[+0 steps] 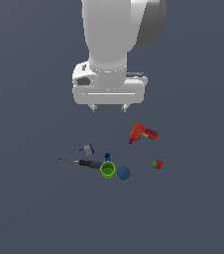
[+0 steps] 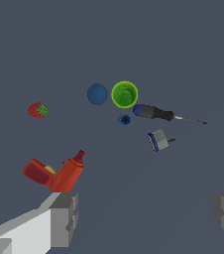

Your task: Pick up a designated object from a clutter of objects.

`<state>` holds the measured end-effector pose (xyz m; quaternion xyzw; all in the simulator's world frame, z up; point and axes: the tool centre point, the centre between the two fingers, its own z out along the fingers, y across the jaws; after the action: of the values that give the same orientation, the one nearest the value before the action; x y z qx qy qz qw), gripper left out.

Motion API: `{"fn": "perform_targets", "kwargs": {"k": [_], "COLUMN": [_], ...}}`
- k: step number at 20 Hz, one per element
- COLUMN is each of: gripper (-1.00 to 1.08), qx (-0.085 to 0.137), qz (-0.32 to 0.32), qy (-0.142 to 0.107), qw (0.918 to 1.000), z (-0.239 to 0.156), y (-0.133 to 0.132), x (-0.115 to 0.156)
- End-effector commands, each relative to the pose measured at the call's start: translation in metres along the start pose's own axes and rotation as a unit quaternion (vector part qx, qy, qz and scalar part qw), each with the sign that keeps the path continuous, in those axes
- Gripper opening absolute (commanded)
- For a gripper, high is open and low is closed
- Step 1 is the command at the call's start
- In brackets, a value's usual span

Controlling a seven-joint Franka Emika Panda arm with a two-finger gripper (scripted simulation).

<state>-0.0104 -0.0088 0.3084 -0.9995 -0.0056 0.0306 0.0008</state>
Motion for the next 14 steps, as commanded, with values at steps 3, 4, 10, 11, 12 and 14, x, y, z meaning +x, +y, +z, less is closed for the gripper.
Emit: {"fn": "perform_targets", "kwargs": {"k": [3,4,10,11,12,14], "gripper": [1.00,1.00,1.00,1.00,1.00,1.00], "qx": [0.000,-0.001,-0.006,-0.006,-0.006,-0.006], "qz": [-0.003,-0.006,-0.035,-0.036,-0.036,-0.034], "qy": [-0.001,-0.003,-0.016,-0.017,-0.017,-0.016], "qw": [1.0000,1.0000,0.9992,0.9992,0.9992,0.9993], "z": [0.001,0.003,0.015,0.015,0.014,0.015], "y": [-0.001,-0.003,-0.017,-0.017,-0.017,-0.017], "x": [0.000,0.000,-0.003,-0.003,-0.003,-0.003]}}
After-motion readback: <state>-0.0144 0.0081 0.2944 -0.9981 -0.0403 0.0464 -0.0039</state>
